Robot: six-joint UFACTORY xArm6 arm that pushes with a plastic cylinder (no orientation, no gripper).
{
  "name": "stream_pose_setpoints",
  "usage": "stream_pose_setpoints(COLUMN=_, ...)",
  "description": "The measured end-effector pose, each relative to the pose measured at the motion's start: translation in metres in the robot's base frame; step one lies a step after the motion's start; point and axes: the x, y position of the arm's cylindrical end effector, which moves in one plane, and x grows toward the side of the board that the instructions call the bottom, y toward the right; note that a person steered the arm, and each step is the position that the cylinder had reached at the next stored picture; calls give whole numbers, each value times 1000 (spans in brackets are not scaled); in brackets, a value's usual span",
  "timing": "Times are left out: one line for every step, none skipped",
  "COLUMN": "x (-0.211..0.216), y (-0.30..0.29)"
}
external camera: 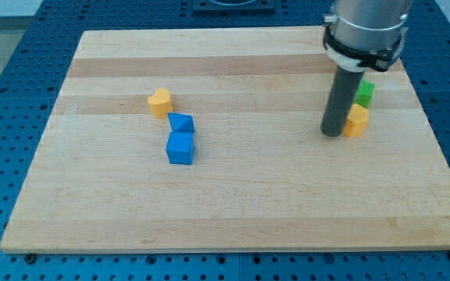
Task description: Adjust the yellow hexagon below to the green star
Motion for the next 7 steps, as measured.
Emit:
stream_pose_setpoints(x=-4, y=17)
stream_pose_setpoints(x=-1, y=18)
stream_pose_setpoints(x=31, y=-1)
stream_pose_setpoints(x=43, y=24)
stream_pose_setpoints(x=35, y=73)
stream_pose_setpoints(x=13, y=108)
stream_pose_setpoints(x=-5, y=112)
